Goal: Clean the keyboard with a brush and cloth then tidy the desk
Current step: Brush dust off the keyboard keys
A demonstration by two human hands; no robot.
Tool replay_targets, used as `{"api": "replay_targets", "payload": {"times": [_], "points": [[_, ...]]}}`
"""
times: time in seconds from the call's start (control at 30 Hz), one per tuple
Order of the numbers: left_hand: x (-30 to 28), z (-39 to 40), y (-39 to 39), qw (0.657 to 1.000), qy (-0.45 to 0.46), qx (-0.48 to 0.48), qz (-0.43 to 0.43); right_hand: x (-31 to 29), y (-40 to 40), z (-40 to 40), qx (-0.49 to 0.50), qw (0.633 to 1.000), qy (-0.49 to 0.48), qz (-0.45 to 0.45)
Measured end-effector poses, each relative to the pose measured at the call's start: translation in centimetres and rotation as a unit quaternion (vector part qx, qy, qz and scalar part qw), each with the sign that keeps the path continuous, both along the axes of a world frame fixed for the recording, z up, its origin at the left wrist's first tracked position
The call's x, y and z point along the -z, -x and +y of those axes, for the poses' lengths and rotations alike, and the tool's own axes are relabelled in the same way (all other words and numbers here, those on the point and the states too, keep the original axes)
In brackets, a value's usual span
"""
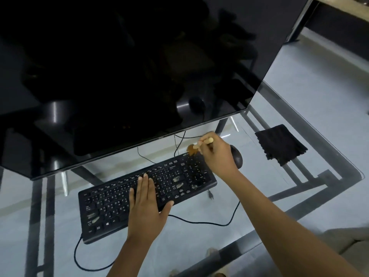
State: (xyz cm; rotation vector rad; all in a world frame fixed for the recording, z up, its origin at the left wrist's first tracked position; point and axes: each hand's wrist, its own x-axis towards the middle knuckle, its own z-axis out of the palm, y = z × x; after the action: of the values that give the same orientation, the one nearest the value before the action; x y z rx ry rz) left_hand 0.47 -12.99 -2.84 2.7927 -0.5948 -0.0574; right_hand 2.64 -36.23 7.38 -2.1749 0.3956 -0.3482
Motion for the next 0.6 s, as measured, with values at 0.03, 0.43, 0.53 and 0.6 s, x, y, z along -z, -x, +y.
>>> {"api": "replay_targets", "payload": {"times": [0.03, 0.43, 0.53, 0.6], "points": [[-0.1, 0.0, 0.2, 1.000, 0.005, -0.002, -0.002, 0.0, -0.3, 0.2, -0.017, 0.999, -0.032, 0.019], [0.2, 2.9, 1.8, 0.997, 0.025, -0.067, -0.010, 0.4, -2.1, 6.6, -0.160, 0.985, 0.007, 0.071], [0.2, 3.9, 1.4, 0.996, 0.034, -0.088, -0.005, 0.0, -2.3, 7.3, -0.117, 0.993, -0.026, -0.003], [0.4, 4.6, 1.2, 0.995, 0.048, -0.092, 0.002, -0.1, -2.3, 8.2, -0.172, 0.977, -0.102, 0.078]]}}
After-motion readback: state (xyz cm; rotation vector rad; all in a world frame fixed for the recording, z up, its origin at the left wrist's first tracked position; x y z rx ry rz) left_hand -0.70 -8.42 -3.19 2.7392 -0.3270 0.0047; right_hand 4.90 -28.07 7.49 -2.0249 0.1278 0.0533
